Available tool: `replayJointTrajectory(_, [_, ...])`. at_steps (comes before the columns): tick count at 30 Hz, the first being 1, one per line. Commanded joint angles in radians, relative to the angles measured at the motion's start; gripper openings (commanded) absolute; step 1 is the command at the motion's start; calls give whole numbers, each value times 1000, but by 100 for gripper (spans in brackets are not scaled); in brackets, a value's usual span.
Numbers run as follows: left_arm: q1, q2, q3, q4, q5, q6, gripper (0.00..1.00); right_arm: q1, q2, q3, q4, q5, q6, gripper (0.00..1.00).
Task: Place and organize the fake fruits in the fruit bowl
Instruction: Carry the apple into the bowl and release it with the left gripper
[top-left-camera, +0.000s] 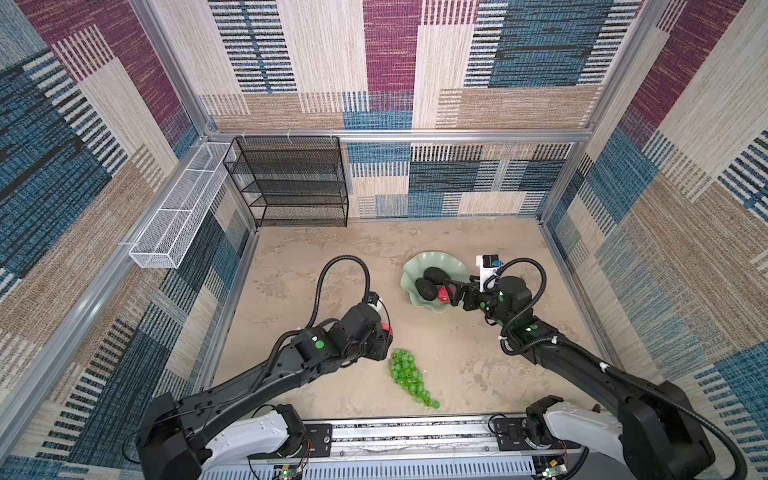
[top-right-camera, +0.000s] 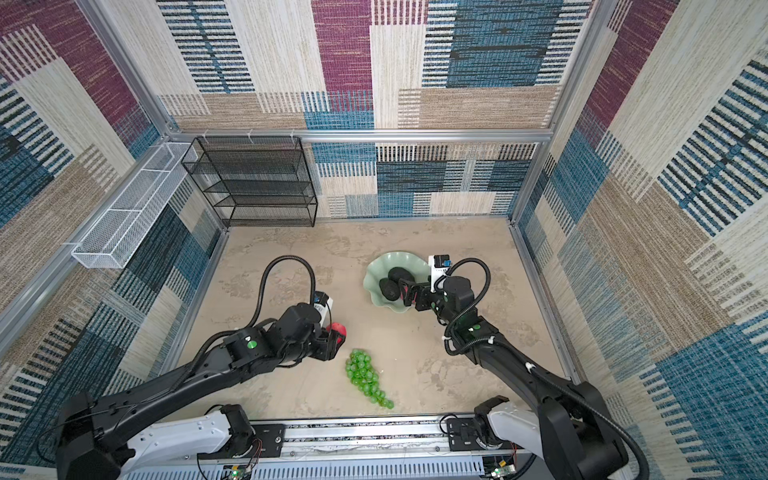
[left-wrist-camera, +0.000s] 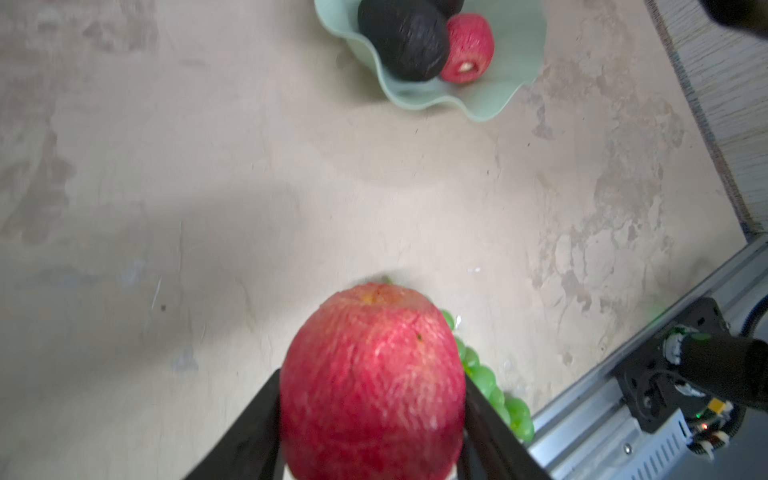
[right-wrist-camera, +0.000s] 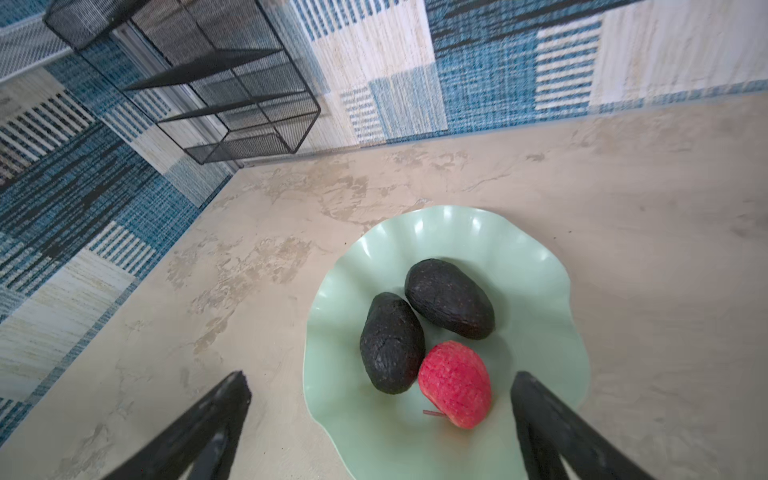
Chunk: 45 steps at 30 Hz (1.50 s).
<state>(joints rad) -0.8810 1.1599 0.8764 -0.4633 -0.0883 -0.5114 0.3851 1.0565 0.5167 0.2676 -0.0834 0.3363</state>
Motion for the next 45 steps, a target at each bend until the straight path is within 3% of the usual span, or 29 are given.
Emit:
replayJointTrajectory(1, [24,139,117,152,103,177,60,-10,-112,-43,7,99,58,100])
replayJointTrajectory(9, [68,549,480,157,260,288,60,-23,-313,-99,-92,188,87,100])
replayJointTrajectory(15, [71,782,674,99,304,316,60,-26,-337,-110,-108,178,100,100])
replayJointTrajectory(19, [73,880,753,58,267,333,60,-25,-328,-106,-105,174,95,100])
replayJointTrajectory(35, [88,1000,848,-4,219,329,67,-27,-311,-93,-97,168,77,100])
replayJointTrajectory(45, [98,884,818,39,192,293,76,-27,-293,-61,-139,159,40,100])
